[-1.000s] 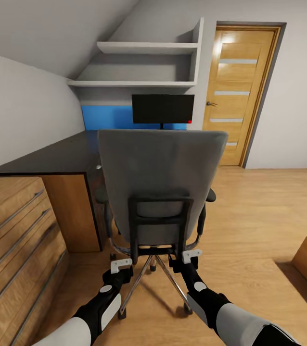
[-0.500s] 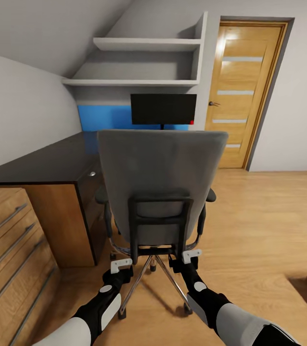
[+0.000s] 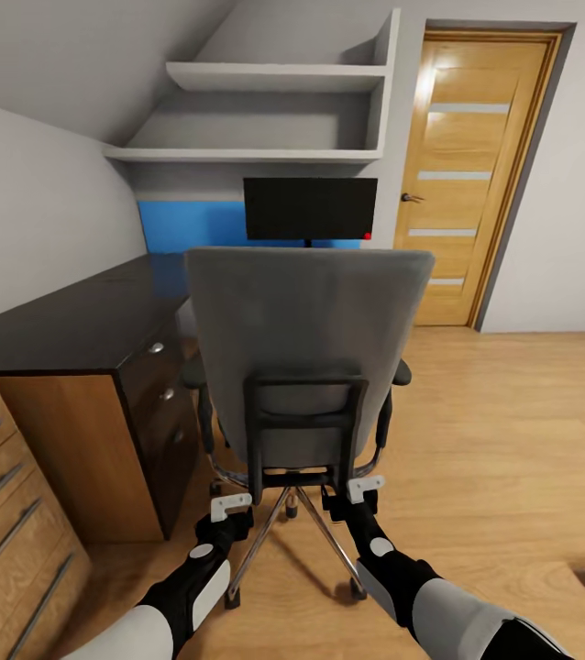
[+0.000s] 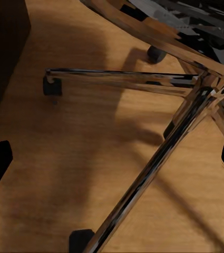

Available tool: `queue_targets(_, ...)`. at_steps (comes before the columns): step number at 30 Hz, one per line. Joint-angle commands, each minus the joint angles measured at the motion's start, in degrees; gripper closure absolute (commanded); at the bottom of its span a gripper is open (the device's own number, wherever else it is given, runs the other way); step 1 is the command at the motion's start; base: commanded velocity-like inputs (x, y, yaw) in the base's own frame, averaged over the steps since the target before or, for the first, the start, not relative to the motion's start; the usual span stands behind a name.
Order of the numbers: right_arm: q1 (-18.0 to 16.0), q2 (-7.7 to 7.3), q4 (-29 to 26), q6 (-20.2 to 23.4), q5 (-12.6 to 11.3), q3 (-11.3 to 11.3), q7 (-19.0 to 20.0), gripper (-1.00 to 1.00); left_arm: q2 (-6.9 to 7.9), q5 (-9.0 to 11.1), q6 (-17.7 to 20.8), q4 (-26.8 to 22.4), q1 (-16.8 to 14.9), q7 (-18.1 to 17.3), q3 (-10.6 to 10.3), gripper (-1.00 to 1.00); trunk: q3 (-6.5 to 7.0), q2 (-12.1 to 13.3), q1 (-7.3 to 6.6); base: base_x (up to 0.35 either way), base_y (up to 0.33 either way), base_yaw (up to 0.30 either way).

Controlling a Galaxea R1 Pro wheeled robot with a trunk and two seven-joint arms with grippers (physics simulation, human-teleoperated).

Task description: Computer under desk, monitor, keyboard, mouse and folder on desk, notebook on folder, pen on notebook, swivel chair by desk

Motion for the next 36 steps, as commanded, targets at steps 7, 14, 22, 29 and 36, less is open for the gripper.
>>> queue_targets(7,-0.05,-0.01,0.05,-0.18,-0.37,0.22,-0.36,-1.0,0.03,0.14,-0.24,-0.07,-0.08,0.32,-0.48,-1.0,0.07,-0.02,0.02,0.321,-0.114,-0.042)
queue_targets(14,-0.05,-0.02,0.0,-0.18,-0.35,0.22,-0.36,-1.0,0.03,0.13,-0.23,-0.08,-0.08,0.34,-0.48,-1.0,0.19,-0.02,0.02,0.321,-0.123,-0.065)
queue_targets(22,-0.05,-0.02,0.05,-0.18,-0.35,0.22,-0.36,-1.0,0.11,0.23,-0.16,-0.04,-0.05,0.33,-0.48,-1.0,0.19,-0.02,0.02,0.321,-0.121,-0.002)
queue_targets(29,-0.05,-0.02,0.05,-0.18,-0.35,0.22,-0.36,-1.0,0.17,0.27,-0.16,-0.08,-0.07,0.32,-0.48,-1.0,0.19,-0.02,0.02,0.321,-0.055,0.0)
queue_targets(36,-0.05,-0.02,0.05,-0.18,-0.35,0.22,-0.36,-1.0,0.34,0.24,-0.19,-0.08,-0.09,0.32,-0.48,-1.0,0.19,-0.02,0.02,0.321,-0.004,0.0)
